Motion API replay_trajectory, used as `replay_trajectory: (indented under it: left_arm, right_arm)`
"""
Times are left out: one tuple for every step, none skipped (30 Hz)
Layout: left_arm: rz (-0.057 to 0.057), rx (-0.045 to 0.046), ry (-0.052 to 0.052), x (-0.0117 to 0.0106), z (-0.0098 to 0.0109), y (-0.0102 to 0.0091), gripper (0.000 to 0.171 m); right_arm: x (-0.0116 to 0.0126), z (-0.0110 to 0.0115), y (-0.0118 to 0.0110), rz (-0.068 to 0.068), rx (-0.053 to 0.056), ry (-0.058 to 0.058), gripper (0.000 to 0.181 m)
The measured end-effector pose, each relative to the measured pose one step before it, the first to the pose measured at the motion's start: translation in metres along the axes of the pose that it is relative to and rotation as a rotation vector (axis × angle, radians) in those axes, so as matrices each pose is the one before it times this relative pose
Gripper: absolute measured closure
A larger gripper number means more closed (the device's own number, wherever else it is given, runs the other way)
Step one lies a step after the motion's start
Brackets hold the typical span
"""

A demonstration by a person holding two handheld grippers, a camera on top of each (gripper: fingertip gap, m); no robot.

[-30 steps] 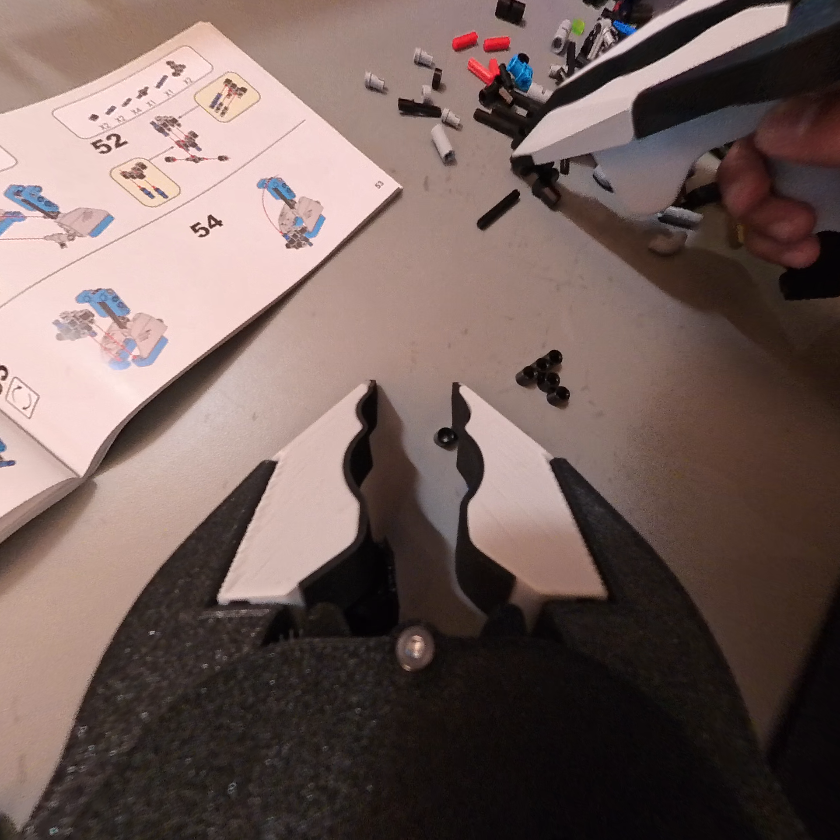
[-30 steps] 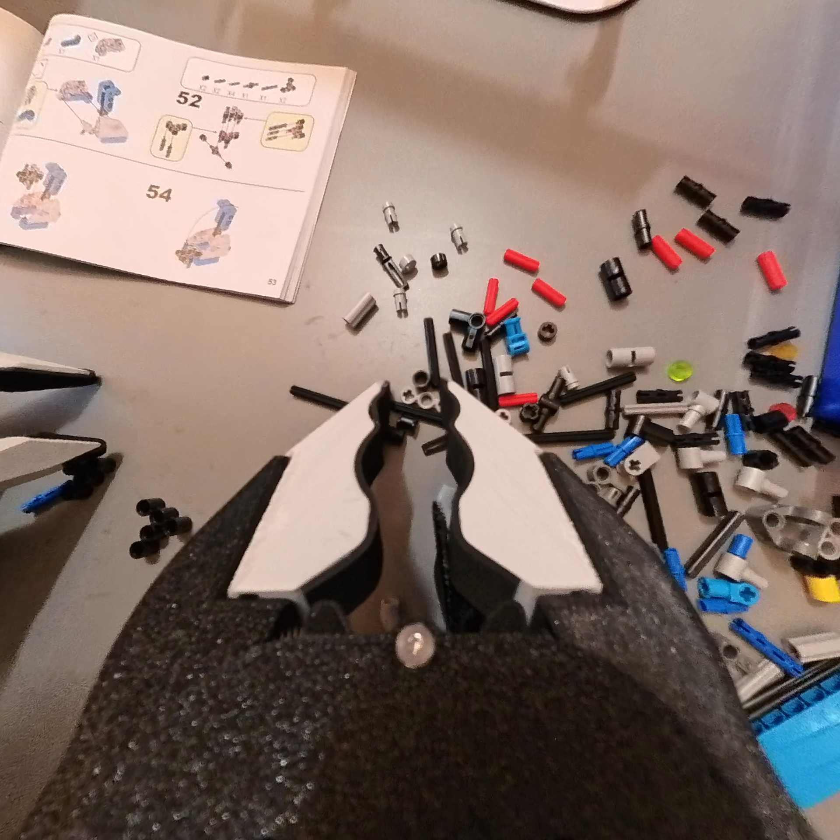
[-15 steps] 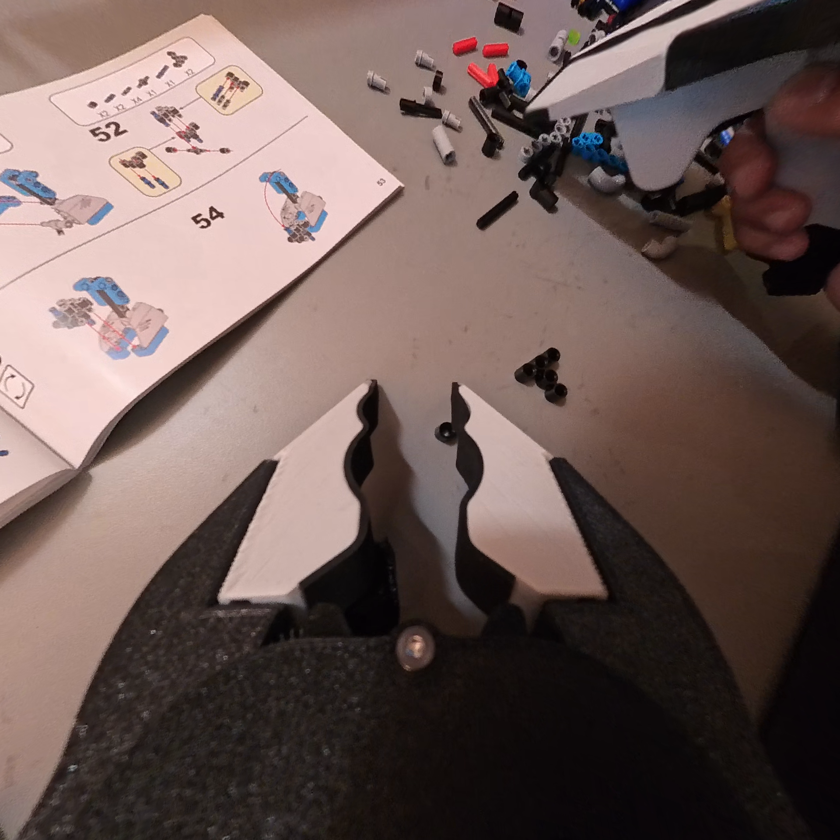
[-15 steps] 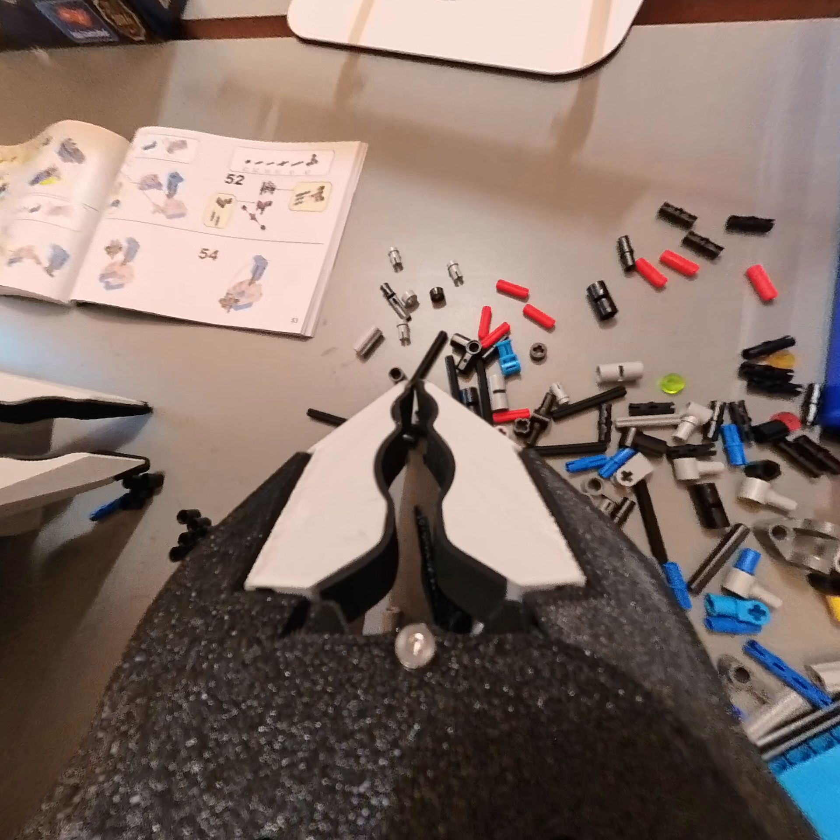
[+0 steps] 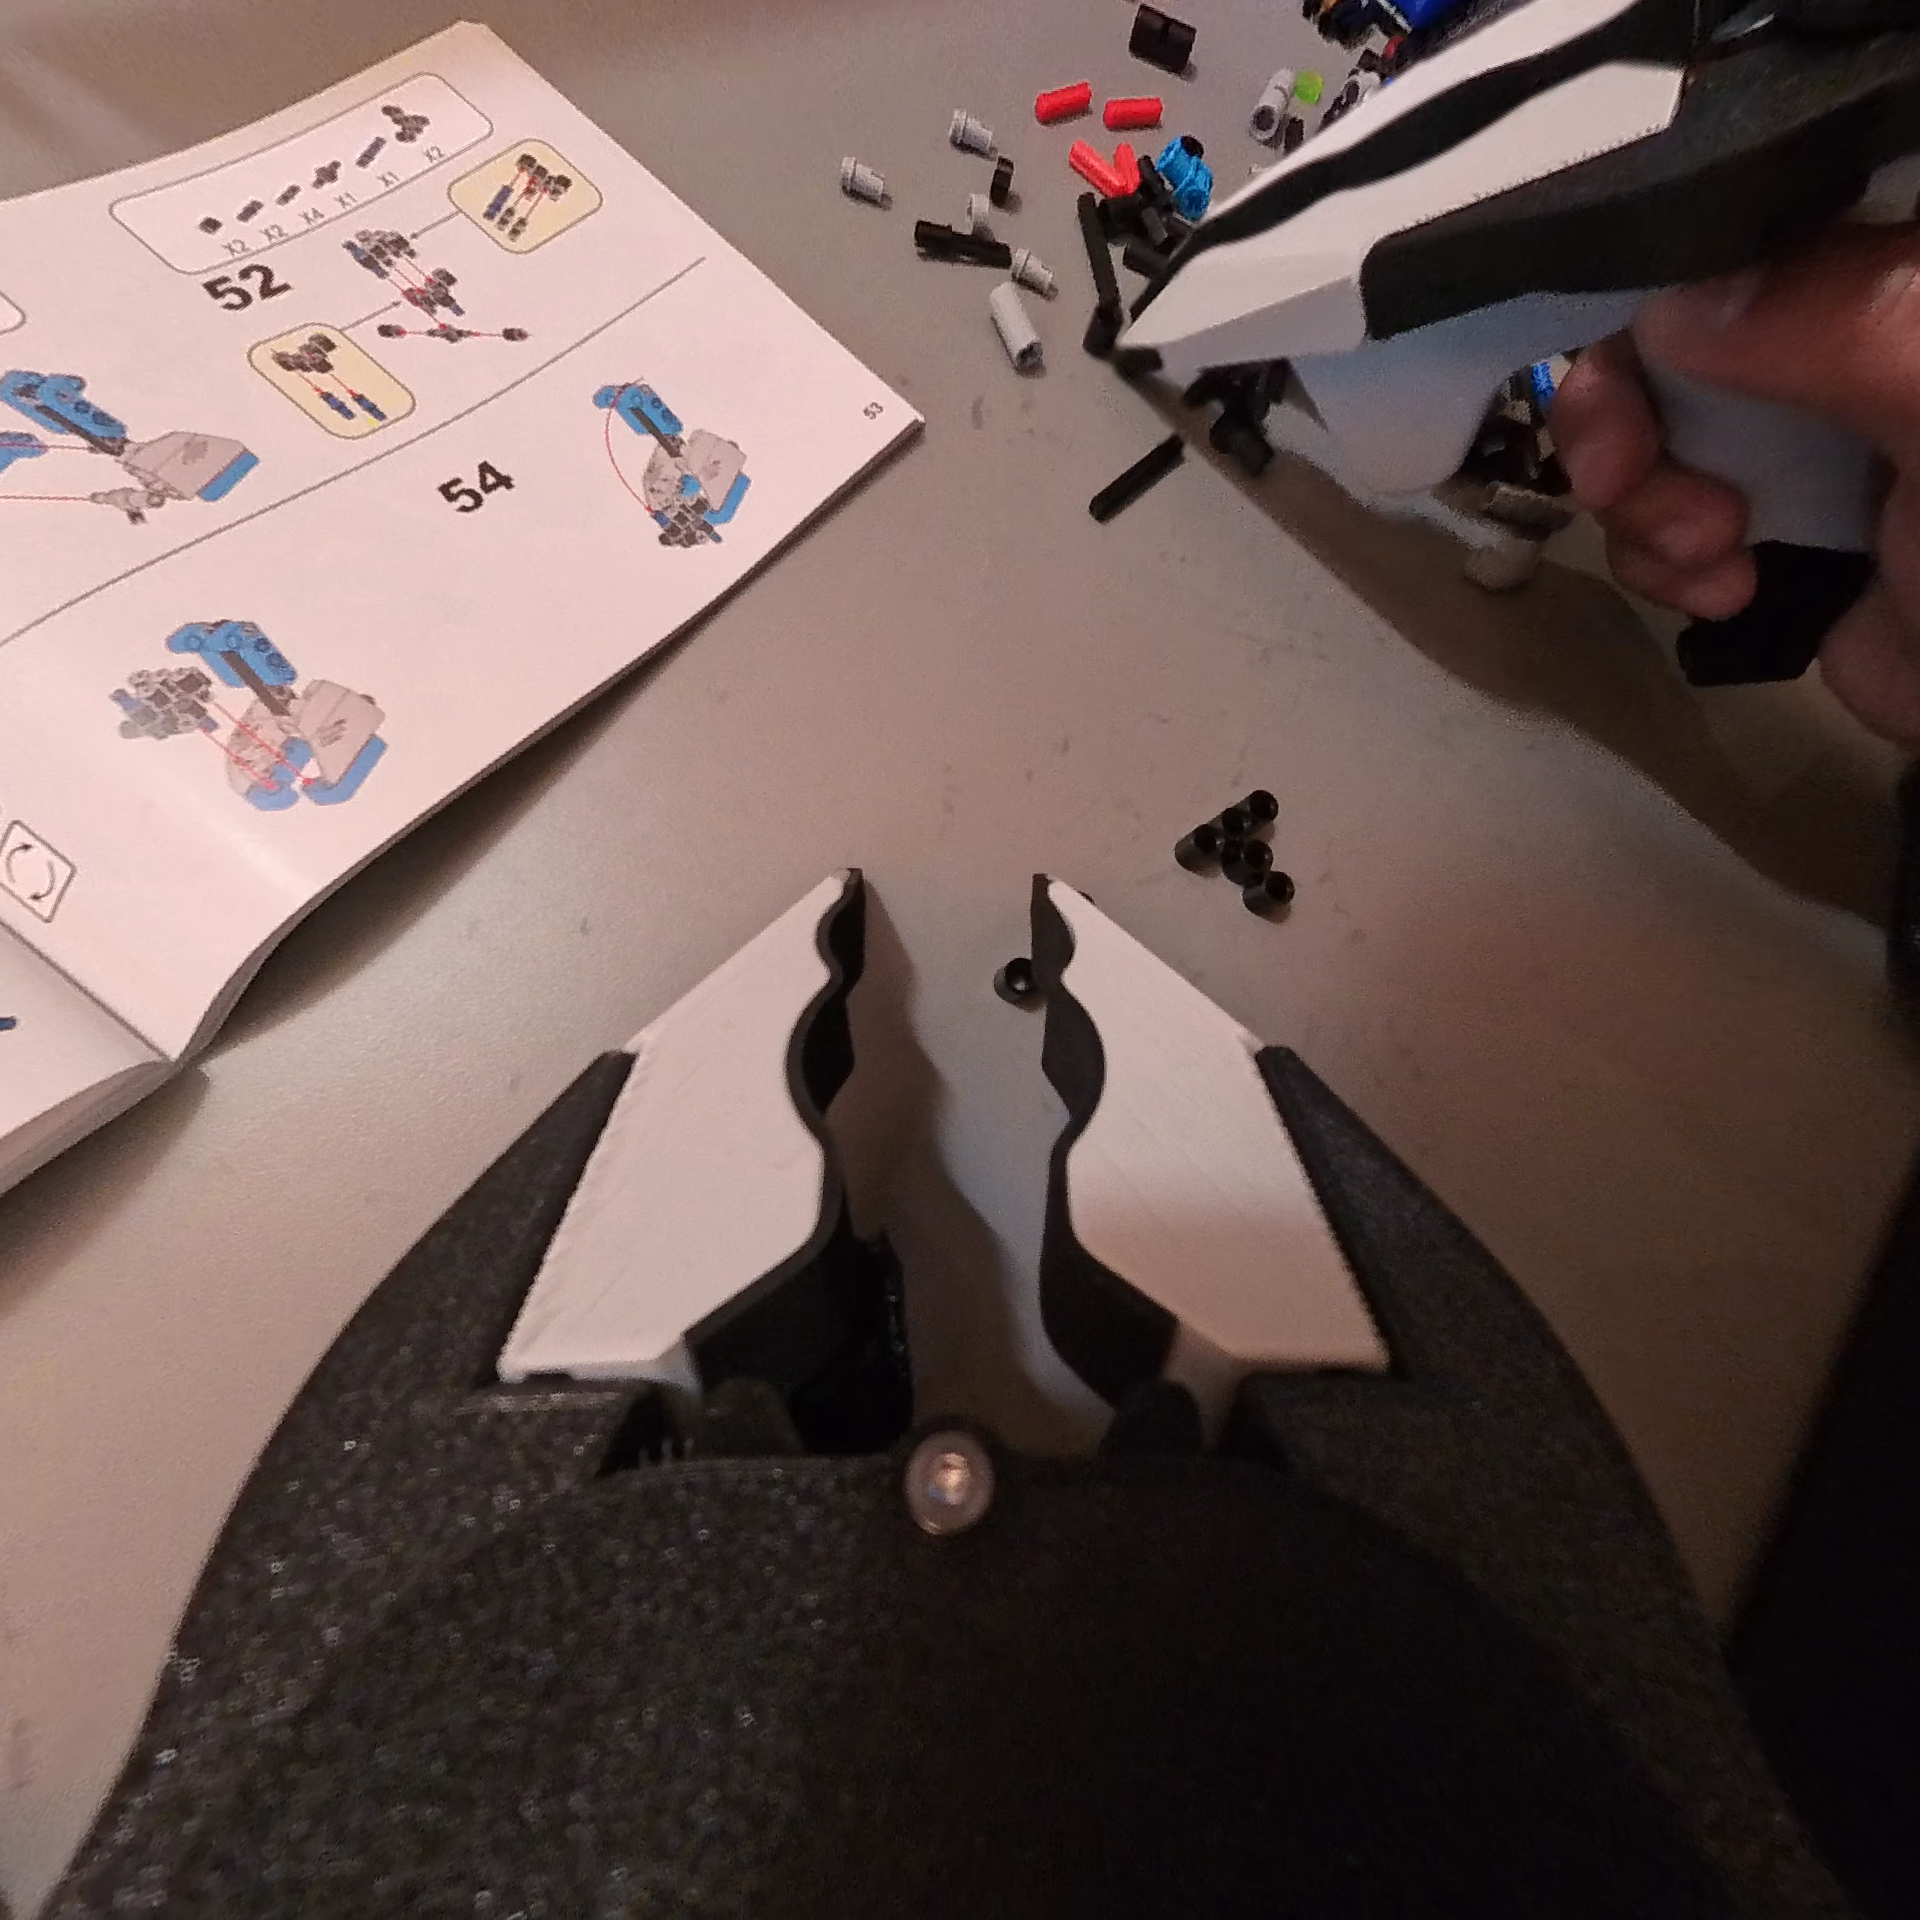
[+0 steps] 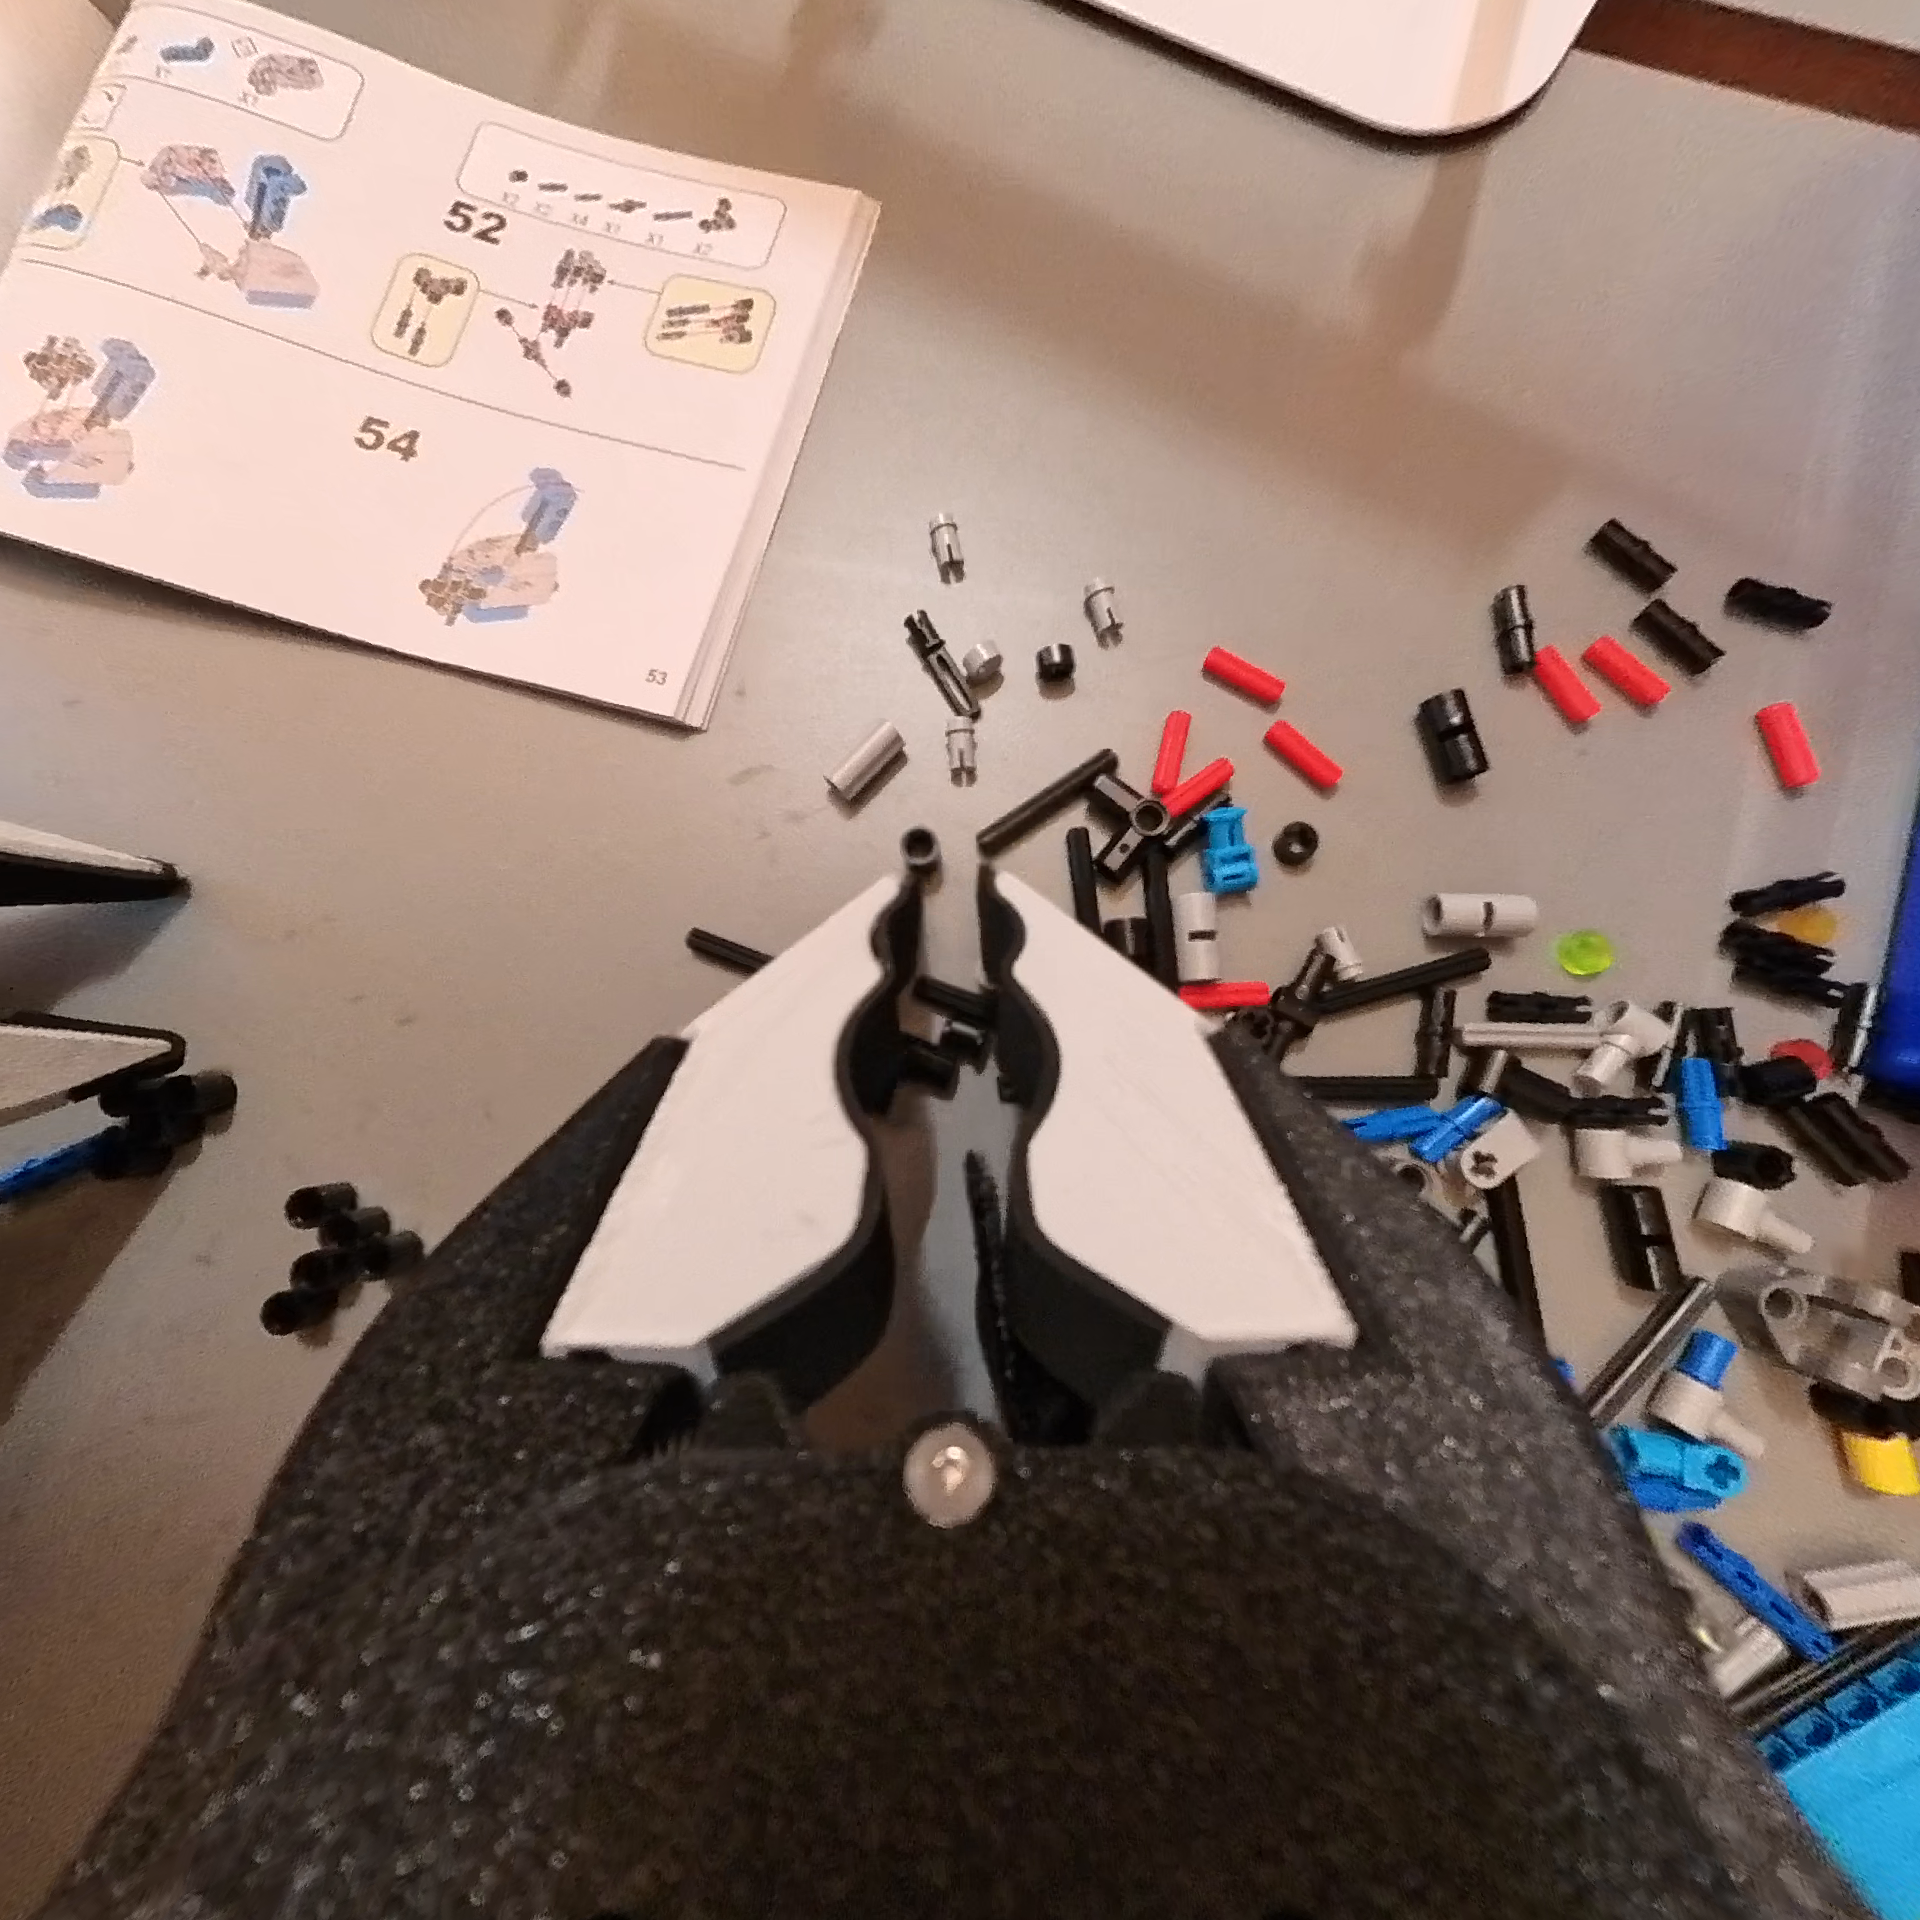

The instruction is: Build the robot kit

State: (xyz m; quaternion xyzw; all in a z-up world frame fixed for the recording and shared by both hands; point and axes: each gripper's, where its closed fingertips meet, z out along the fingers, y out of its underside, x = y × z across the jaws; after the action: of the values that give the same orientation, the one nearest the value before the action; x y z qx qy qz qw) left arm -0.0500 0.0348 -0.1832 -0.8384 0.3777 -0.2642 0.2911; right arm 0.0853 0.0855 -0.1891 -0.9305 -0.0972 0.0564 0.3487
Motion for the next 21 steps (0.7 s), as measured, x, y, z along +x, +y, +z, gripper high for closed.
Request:
replay_trajectory:
  left_arm:
    - [-0.001,0.00072,0.0005,-0.00007,0.00002,0.00001,0.14]
    - [-0.0009,0.00055,0.0005,-0.00008,0.00003,-0.00014,0.14]
    - [-0.0007,0.00041,0.0003,0.00003,-0.00004,-0.00001,0.14]
    - [-0.0005,0.00034,0.0004,-0.00007,0.00005,0.00001,0.14]
    - [-0.0003,0.00006,0.0003,-0.00007,-0.00003,-0.00002,0.14]
    - [-0.0002,0.00014,0.0003,-0.00001,-0.00006,0.00003,0.14]
    - [-0.0002,0.00019,0.0003,-0.00002,0.00004,-0.00008,0.14]
    - [-0.0003,0.00005,0.0004,-0.00001,0.00001,0.00011,0.14]
    - [-0.0003,0.00005,0.0004,-0.00006,-0.00003,-0.00001,0.14]
    - [-0.0006,0.00007,0.0005,0.00005,-0.00006,0.00004,0.14]
    - [-0.0004,-0.00004,0.0003,-0.00001,0.00003,-0.00005,0.14]
    - [-0.0002,0.00004,0.0002,-0.00002,-0.00006,0.00004,0.14]
    - [-0.0003,0.00045,0.0001,0.00003,0.00003,-0.00006,0.14]
    - [-0.0005,0.00018,0.0001,-0.00001,-0.00005,0.00002,0.14]
    - [-0.0006,0.00026,0.0002,-0.00003,0.00012,-0.00002,0.14]
    - [0.0001,0.00048,0.0001,-0.00005,-0.00003,-0.00002,0.14]
    - [-0.0005,0.00038,0.0004,0.00004,-0.00004,-0.00001,0.14]
    - [-0.0016,0.00084,0.0006,-0.0001,0.00005,-0.00006,0.141]
    - [-0.0009,0.00042,0.0005,-0.00005,-0.00008,-0.00002,0.141]
    - [-0.0003,-0.00019,0.0005,-0.00005,-0.00005,0.00002,0.141]
    - [0.0,-0.00006,0.0003,0.00004,0.0,0.00001,0.141]
  right_arm:
    - [0.00021,-0.00026,0.00023,0.0104,0.0007,-0.0109,0.176]
    - [-0.00113,-0.00005,0.00005,0.017,0.0025,-0.0202,0.176]
    - [-0.00173,-0.0004,-0.00019,0.0177,0.0035,-0.0237,0.177]
    - [-0.00125,-0.00059,-0.00043,0.0114,0.0041,-0.0179,0.177]
    - [-0.00055,-0.0008,-0.00066,0.0041,0.0048,-0.0088,0.178]
    - [0.00017,-0.00074,-0.00055,-0.0014,0.005,0.0004,0.179]
    - [-0.00017,-0.00046,-0.0009,-0.0052,0.006,0.0022,0.178]
    - [-0.00213,0.0001,-0.00086,-0.0075,0.005,-0.0075,0.174]
    - [-0.00215,0.0013,0.00032,-0.0069,-0.0024,-0.0054,0.166]
    - [0.0007,0.00217,0.0013,-0.0048,-0.0105,0.0139,0.157]
    - [0.00209,0.00094,-0.00054,-0.0074,0.0003,0.0218,0.159]
    - [0.00287,0.00035,-0.00104,-0.0055,0.0016,0.0225,0.157]
    - [0.00107,0.0013,-0.00026,-0.0018,-0.0062,0.0083,0.157]
    - [0.00097,0.00087,-0.00149,0.0028,0.0008,0.0059,0.16]
    - [-0.00086,0.00094,-0.0003,0.004,-0.0054,-0.0069,0.162]
    - [0.00132,0.00013,-0.00029,0.0041,0.0011,0.0061,0.167]
    - [0.00073,-0.00013,0.00047,0.0017,-0.0021,-0.0011,0.174]
    - [0.00027,-0.00087,-0.00036,0.013,0.0042,-0.0095,0.174]
    - [-0.00132,-0.0029,-0.00375,0.024,0.0243,-0.0284,0.174]
    - [-0.00104,-0.00459,-0.00569,0.04,0.0342,-0.0362,0.174]
    - [-0.00181,-0.005,-0.00628,0.0476,0.0354,-0.0481,0.174]
